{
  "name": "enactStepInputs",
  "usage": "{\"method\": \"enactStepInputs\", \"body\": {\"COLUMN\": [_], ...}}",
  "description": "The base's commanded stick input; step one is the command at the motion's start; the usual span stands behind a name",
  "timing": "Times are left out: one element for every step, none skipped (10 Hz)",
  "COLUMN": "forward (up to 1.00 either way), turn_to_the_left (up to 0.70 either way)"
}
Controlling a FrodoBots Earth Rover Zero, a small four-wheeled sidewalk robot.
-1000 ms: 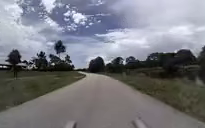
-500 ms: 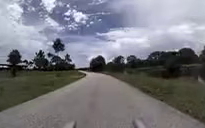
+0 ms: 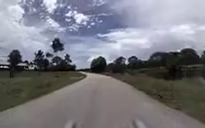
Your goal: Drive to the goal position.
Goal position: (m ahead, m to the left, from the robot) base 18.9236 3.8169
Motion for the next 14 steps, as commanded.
{"method": "enactStepInputs", "body": {"forward": [0.85, 0.85, 0.85, 0.85, 0.85, 0.85, 0.85, 0.85, 0.85, 0.85, 0.85, 0.85, 0.85, 0.85], "turn_to_the_left": [-0.33, -0.05, 0.00, 0.00, 0.00, 0.00, 0.00, 0.00, 0.00, 0.00, 0.00, 0.00, 0.00, 0.00]}}
